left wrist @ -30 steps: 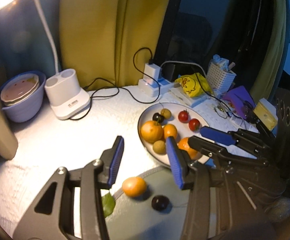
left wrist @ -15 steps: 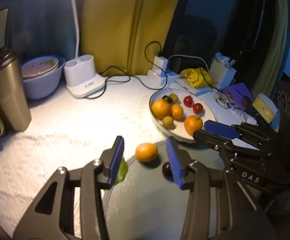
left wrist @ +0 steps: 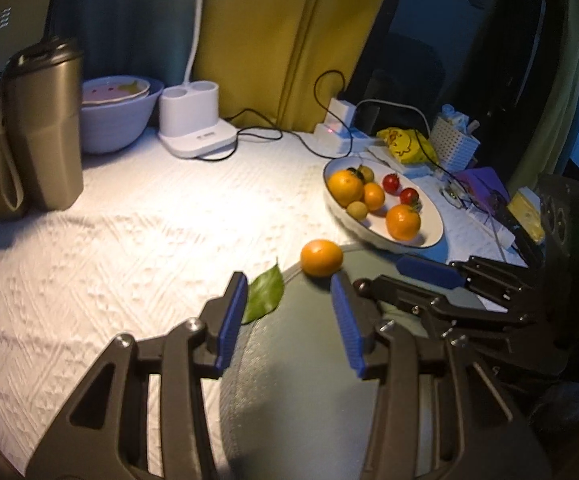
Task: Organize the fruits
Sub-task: 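Move both open grippers back to the fruit on the board, then grasp a dark plum with the right gripper while the left gripper grasps an orange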
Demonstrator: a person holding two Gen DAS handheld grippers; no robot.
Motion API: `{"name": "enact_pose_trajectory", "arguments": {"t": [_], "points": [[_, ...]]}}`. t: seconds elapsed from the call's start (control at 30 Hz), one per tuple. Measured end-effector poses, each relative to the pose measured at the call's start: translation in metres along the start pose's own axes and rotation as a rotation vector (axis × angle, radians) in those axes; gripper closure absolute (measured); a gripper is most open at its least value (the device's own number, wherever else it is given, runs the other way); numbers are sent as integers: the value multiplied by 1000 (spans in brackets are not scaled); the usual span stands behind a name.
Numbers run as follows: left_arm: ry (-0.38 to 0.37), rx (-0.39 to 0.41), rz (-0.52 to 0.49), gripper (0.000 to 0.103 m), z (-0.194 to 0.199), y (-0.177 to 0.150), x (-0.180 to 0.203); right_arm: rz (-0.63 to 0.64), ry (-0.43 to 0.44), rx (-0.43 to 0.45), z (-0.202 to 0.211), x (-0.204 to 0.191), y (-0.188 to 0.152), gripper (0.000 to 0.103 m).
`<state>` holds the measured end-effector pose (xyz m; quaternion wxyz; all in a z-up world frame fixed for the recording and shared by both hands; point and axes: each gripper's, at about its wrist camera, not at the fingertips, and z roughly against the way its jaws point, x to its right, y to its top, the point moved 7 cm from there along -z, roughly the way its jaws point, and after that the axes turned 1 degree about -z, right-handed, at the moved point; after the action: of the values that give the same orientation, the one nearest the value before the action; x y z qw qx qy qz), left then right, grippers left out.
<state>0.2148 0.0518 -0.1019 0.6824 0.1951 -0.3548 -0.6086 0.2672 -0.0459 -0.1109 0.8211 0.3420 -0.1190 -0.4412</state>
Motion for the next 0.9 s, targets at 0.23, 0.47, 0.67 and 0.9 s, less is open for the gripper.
{"name": "enact_pose_trajectory", "arguments": {"t": [0.23,0.47,0.67,0.9], "points": [[9,-8,17,58,-1,-6,-10,5,2,-32,-14,-5,-6,65],[25,-18,20,58,-7,-10,-12,14,-13,-53,-26,-4,-10,65],[35,-37,20,58,-17,-11,-11,3,-3,-86,-35,3,-14,65],[38,-55,-1,58,-29,-4,-1,23,15,-68,-33,3,-9,72]]}}
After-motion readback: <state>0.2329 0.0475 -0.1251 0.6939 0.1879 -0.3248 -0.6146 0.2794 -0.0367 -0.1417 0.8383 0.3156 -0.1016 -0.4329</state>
